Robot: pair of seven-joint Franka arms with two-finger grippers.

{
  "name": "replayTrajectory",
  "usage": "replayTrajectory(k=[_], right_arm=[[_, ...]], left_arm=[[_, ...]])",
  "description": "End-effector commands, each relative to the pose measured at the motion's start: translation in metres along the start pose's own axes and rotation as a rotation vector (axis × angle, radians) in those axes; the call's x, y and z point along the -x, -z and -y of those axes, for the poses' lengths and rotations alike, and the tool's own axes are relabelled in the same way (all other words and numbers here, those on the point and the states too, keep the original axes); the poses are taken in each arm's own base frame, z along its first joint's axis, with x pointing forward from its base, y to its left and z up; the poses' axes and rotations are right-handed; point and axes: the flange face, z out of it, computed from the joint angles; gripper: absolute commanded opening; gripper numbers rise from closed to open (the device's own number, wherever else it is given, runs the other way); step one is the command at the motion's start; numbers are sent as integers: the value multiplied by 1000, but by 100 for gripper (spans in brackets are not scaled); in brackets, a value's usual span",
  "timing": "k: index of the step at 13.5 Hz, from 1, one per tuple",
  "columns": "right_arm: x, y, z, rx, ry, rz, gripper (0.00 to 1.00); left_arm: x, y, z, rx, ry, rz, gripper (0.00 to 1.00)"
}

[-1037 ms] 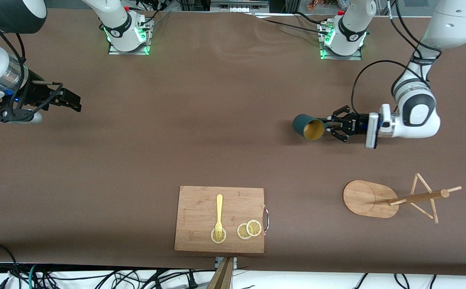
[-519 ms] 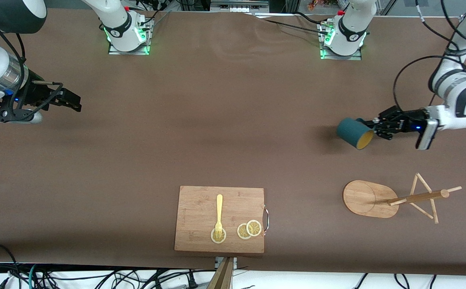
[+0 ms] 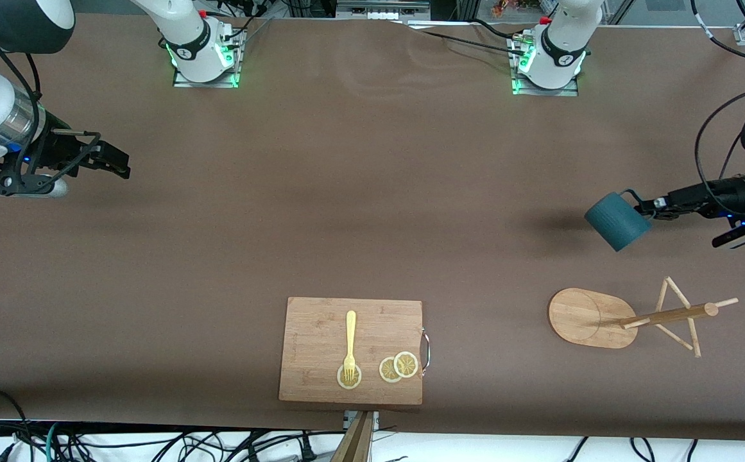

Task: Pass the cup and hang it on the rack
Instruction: 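Carry the mug with the left gripper over the wooden rack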

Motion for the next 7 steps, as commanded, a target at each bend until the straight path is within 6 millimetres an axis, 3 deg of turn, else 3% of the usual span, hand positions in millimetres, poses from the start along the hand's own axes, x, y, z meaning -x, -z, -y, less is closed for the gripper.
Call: replayTrajectory(k=[1,3,7], right_arm=[[5,7,-1,-8,-6,-6,100],[5,7,-1,-8,-6,-6,100],[4,6,-1,-8,-6,-6,100]], left_arm=[[-28,18,-19,-2,101,21,0],[-43,24,-13,-4,123,18,0],[-73,32,-25,-27,238,7,0]])
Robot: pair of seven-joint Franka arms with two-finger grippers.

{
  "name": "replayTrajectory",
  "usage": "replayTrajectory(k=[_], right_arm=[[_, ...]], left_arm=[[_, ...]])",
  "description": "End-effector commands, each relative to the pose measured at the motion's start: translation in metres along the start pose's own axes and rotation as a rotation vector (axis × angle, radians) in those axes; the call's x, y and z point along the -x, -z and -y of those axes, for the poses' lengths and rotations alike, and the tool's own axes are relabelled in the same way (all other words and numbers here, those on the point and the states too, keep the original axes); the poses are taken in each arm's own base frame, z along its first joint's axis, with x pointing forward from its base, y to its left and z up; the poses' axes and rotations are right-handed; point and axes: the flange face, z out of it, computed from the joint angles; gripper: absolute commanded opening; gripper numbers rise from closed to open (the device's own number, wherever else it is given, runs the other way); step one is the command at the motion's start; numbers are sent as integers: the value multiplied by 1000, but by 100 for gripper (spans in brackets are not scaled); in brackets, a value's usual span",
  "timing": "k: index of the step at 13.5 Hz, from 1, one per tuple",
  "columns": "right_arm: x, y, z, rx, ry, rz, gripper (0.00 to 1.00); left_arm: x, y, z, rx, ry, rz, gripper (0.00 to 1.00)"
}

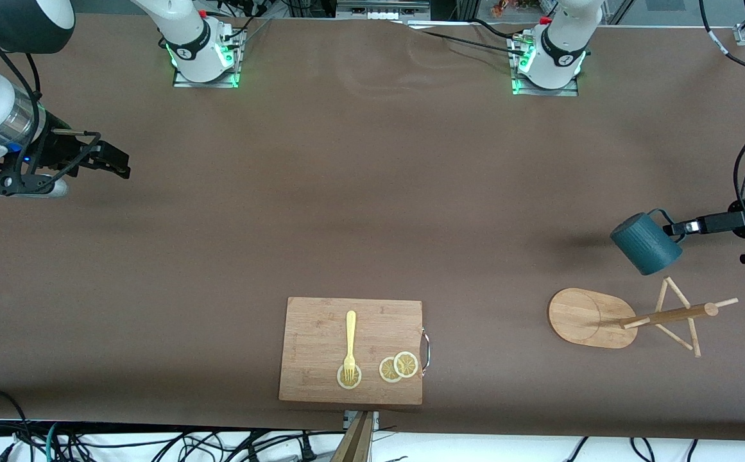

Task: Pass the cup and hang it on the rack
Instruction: 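Carry the mug with the left gripper over the wooden rack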

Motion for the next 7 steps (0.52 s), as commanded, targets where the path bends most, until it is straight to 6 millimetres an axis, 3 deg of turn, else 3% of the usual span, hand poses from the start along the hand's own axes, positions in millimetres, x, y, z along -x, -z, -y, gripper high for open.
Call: replayTrajectory(k=[1,4,7], right_arm=[[4,7,-1,-8,-6,-7,100],[4,6,-1,-8,-6,-6,100],[4,7,-1,-8,-6,-7,100]], left_arm=[[-27,4,-23,-24,77,23,0],[-43,1,-40,-43,151,14,0],[-61,6,-30,-47,161,1,0]])
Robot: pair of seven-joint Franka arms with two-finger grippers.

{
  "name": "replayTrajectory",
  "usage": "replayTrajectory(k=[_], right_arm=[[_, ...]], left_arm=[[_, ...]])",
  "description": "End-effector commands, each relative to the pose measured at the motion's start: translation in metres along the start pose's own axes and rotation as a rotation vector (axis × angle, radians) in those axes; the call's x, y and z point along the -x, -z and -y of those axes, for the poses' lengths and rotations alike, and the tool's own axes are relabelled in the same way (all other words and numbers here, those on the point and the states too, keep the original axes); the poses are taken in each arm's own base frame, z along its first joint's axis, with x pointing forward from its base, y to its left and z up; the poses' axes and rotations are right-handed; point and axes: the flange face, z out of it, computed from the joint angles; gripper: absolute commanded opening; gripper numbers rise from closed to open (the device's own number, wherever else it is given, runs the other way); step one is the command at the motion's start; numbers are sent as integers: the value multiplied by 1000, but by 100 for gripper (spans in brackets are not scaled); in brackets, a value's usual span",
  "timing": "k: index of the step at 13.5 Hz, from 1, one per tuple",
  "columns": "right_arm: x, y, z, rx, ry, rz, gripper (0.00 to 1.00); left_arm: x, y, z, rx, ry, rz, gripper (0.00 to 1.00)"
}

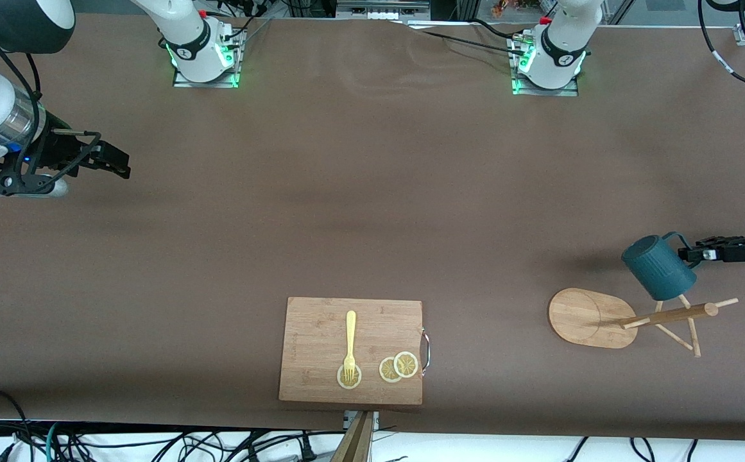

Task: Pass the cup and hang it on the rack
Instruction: 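Lower the mug handle onto a rack peg with the left gripper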

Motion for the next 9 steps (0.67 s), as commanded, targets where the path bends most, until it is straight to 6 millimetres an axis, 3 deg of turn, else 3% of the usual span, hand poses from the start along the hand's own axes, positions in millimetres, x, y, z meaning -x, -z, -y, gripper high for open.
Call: replayTrajectory(k=[1,9], right_arm=[[4,7,-1,-8,-6,-7,100],[4,6,-1,-8,-6,-6,100]], left_arm=[[-24,6,10,-13,9,7,0],[-40,12,43,34,43,-16,0]])
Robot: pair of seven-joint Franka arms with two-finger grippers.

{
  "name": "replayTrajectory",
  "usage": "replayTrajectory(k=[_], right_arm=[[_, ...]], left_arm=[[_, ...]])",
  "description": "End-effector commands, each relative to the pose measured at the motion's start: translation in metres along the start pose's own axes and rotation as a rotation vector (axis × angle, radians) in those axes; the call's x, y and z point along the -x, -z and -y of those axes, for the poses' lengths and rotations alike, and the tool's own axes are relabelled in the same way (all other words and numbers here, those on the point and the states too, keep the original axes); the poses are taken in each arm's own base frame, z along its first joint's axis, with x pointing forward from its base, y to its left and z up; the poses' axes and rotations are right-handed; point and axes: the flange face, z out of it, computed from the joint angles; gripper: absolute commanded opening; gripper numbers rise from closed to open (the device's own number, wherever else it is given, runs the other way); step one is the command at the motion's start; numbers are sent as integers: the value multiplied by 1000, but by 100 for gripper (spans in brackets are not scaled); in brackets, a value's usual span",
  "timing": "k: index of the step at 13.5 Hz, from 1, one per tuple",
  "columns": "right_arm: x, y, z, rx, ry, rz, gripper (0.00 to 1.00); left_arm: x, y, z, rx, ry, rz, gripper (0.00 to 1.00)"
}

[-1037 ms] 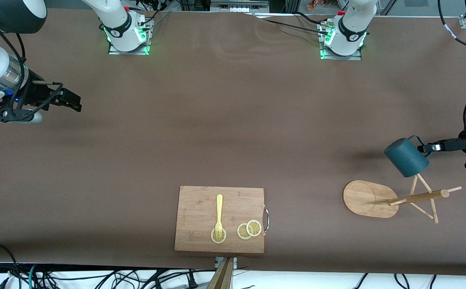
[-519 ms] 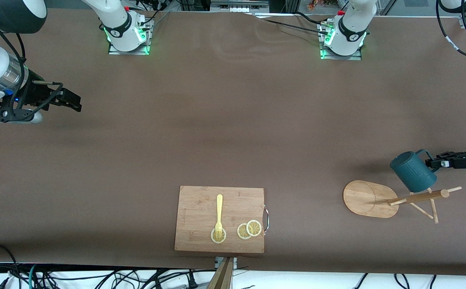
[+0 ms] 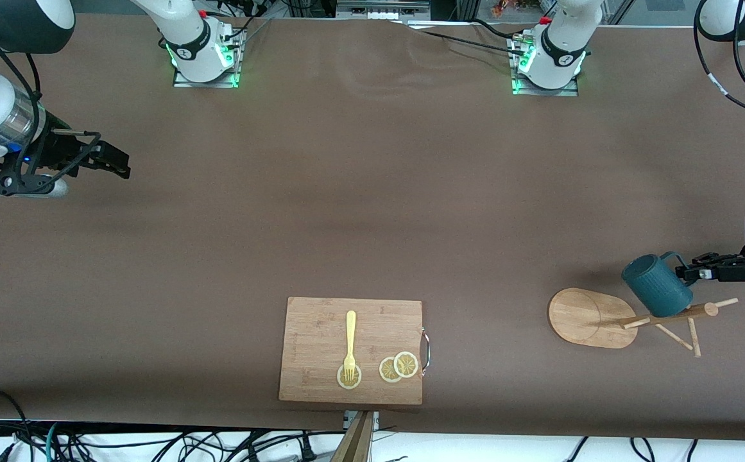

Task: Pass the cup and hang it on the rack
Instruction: 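Lower the mug handle onto a rack peg with the left gripper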

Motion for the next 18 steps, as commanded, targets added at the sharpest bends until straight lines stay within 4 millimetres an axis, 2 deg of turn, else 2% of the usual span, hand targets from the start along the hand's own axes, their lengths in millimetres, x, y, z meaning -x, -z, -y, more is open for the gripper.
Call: replayTrajectory(k=[1,3,4,5,6,8,11,14,18], right_arm=[[4,6,-1,-8,-6,-6,100],[4,6,-1,-8,-6,-6,100],[4,6,-1,-8,-6,-6,100],[4,6,-1,-8,-6,-6,100],[4,6,-1,-7,-6,-4,100],[4,6,-1,-7,-6,-4,100],[4,6,-1,-7,-6,-4,100],[4,6,-1,-7,-6,-4,100],[4,6,-1,-7,-6,-4,100]], left_arm=[[-8,6,6,23,17,1,0],[-8,6,13,29,30,4,4],[-8,7,15,29,31,4,17],[-8,5,17,19,30,8,76],[-7,7,17,16,13,13,100],[-3,11,19,-91,-30,18,100],[7,11,9,-356,-91,44,100],[28,-2,-44,-662,-160,64,100],[80,-58,-129,-1044,-260,126,100]])
